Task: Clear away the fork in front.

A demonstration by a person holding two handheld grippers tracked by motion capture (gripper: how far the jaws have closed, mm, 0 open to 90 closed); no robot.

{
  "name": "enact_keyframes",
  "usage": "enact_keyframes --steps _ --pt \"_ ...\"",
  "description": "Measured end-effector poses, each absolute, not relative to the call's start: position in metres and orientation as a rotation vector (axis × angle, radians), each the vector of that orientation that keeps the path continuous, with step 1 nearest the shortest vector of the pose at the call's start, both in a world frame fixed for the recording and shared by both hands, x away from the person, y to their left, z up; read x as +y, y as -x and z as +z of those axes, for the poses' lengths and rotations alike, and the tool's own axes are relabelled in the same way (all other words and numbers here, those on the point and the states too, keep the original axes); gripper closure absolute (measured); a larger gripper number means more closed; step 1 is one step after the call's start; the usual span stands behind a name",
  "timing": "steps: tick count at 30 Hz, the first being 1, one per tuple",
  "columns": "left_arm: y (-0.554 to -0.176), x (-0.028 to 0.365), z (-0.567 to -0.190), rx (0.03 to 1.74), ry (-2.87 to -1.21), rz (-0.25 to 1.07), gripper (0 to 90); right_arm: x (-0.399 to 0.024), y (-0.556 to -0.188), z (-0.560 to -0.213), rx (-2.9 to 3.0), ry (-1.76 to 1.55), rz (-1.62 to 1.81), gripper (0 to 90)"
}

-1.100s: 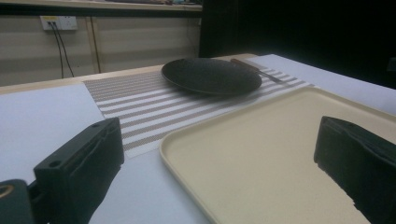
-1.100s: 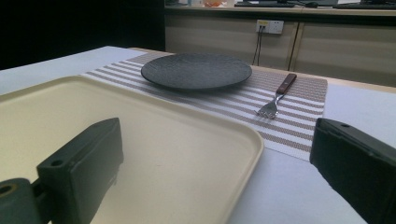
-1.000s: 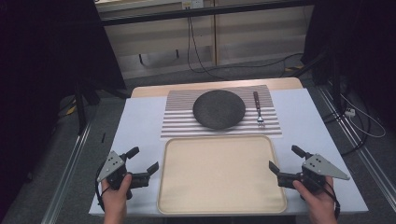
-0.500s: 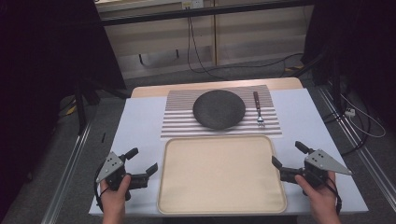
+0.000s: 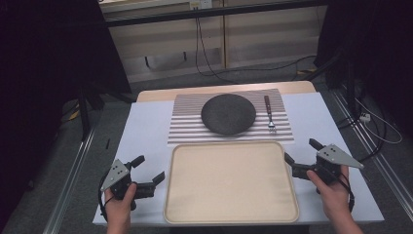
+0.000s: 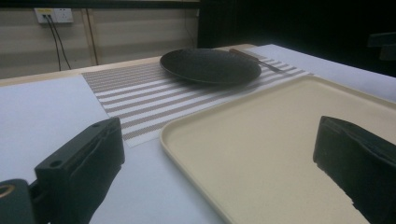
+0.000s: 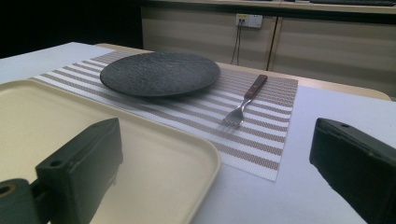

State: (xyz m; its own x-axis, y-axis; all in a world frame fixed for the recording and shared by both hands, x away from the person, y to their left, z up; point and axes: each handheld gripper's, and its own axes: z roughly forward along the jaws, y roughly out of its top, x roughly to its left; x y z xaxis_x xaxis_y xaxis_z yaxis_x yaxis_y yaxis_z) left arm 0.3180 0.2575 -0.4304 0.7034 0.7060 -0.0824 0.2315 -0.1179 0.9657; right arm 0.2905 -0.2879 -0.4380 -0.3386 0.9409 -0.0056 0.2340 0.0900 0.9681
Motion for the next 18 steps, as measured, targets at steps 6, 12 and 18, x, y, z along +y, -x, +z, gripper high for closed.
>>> enact_keyframes --steps 6,12,18 --pt "-0.317 0.256 -0.431 0.758 -1.685 0.476 2.6 -0.284 -0.306 -0.437 1.693 -1.183 1.278 2.5" --pt "-0.318 0.257 -0.431 0.756 -1.683 0.475 2.5 -0.278 -0.325 -0.434 1.715 -1.188 1.26 2.7" --pt "-0.318 0.257 -0.431 0.757 -1.684 0.473 2.5 -0.275 -0.346 -0.426 1.714 -1.194 1.24 2.9"
